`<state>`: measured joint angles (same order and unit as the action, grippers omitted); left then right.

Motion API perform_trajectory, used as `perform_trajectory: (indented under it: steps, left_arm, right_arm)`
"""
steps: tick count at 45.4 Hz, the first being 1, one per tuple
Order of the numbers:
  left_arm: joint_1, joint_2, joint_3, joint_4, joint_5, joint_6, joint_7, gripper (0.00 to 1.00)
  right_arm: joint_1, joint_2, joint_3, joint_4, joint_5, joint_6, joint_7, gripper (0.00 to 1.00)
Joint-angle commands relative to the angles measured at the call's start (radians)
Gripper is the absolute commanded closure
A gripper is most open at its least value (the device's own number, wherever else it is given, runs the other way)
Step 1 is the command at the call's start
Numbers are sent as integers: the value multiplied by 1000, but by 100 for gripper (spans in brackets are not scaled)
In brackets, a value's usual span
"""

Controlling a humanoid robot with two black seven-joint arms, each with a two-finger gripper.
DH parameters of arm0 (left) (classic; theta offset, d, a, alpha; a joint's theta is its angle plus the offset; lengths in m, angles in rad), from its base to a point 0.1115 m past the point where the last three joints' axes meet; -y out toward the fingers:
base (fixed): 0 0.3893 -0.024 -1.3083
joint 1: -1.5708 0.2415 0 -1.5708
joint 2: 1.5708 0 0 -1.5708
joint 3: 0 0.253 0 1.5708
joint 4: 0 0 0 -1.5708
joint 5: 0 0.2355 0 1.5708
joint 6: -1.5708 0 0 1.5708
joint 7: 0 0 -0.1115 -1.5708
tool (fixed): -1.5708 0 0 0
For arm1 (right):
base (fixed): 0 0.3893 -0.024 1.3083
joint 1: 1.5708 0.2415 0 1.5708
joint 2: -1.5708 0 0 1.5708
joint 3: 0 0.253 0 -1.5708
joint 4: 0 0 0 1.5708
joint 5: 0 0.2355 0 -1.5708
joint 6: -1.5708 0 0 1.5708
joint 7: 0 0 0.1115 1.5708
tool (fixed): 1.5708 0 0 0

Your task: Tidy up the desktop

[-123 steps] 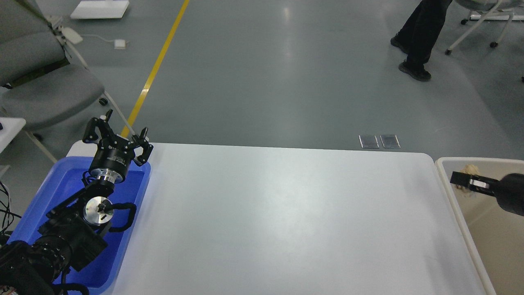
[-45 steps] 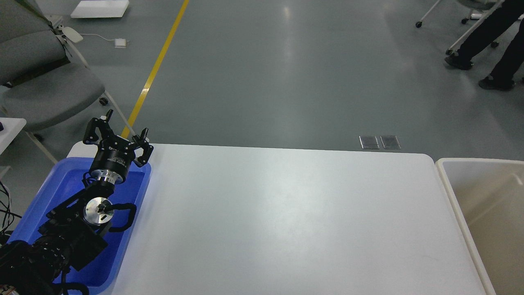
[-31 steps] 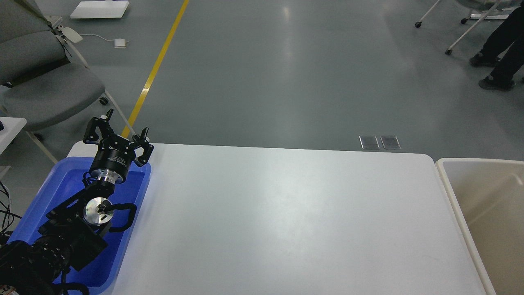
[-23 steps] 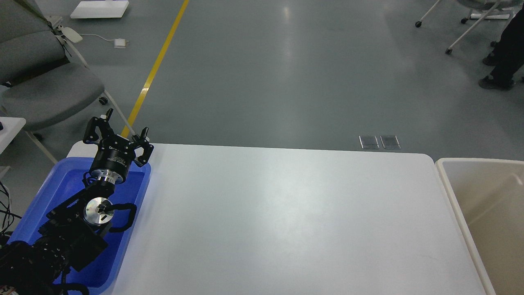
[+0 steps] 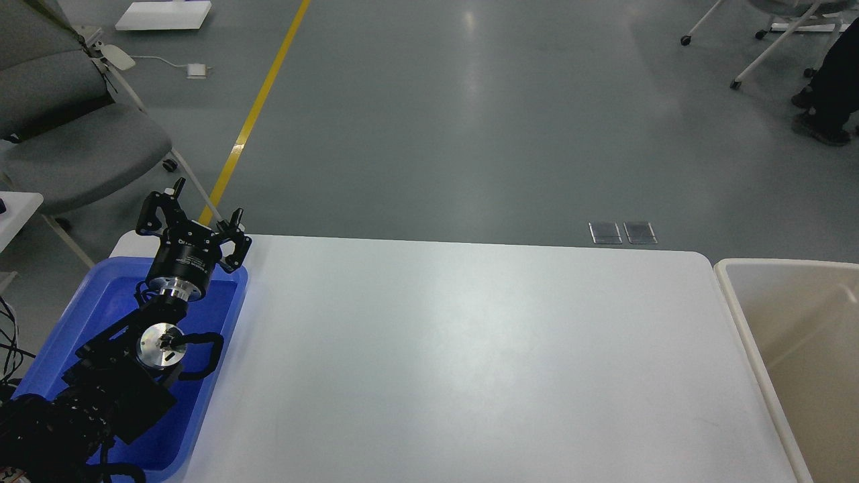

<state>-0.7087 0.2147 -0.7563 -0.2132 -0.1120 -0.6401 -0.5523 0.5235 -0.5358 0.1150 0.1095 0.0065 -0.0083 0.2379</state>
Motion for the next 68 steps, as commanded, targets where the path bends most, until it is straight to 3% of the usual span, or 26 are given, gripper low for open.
perform_trajectory:
  steps: [1,3,5,7,9,49,58,62,68]
  left_arm:
    - [0,0,0,0,0,0,0,0]
    - [0,0,0,0,0,0,0,0]
    - [-2,0,0,0,-2,0,0,0]
    - [0,-1,0,0,0,0,0,0]
    - [0,0,0,0,0,0,0,0]
    - [0,-1,0,0,0,-1,0,0]
    - [0,0,0,0,0,-1,0,0]
    - [0,-1,0,0,0,-1,0,0]
    - [0,-1,0,0,0,0,0,0]
  right_arm:
    - [6,19,5,-22,1,-2,0,82]
    - [7,19,5,-36,1,-2,0,47]
    - [9,22,5,-45,1,-2,0,20]
    - [10,23,5,-47,1,-2,-2,7]
    - [10,23,5,-47,1,-1,-2,2]
    - [76,25,-15,-33,-13,19,3,0]
    - [104,-21,72,-25,29,171,3,0]
    - [108,-73,178,79,33,195,4,0]
    - [81,-245,374,421,30,192,14,0]
